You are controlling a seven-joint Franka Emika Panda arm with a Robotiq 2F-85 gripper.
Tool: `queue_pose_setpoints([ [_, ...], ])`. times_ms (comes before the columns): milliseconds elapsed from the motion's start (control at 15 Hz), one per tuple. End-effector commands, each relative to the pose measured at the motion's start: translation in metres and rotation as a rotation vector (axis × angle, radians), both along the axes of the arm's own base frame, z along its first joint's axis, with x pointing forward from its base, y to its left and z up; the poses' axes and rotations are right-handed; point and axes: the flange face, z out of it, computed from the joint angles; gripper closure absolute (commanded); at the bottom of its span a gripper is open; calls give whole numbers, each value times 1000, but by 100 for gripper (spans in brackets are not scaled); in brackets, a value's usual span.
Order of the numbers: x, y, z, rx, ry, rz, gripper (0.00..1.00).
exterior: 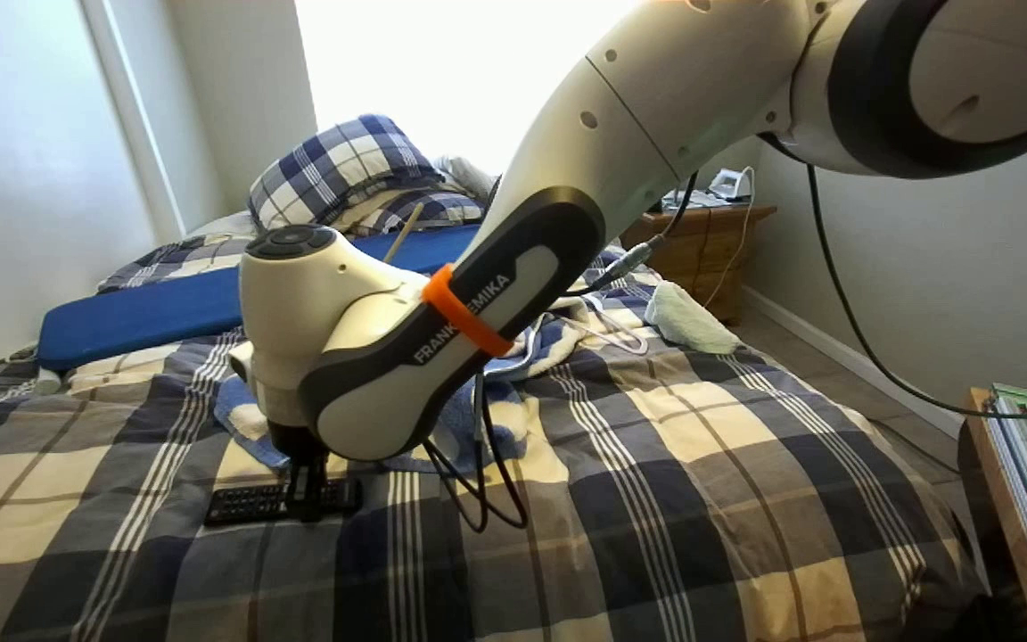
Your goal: Move the black remote to the right
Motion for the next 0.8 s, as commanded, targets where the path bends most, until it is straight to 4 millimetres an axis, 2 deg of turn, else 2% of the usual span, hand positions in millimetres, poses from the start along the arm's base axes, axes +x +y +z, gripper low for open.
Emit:
queue_pose_setpoints([
  [0, 4, 7, -3, 8, 9, 17, 76],
  [200, 5, 7, -1, 5, 30, -12, 76],
  [333, 0, 9, 11, 0, 89, -67, 76],
  [733, -27, 24, 68, 11, 227, -176, 76],
])
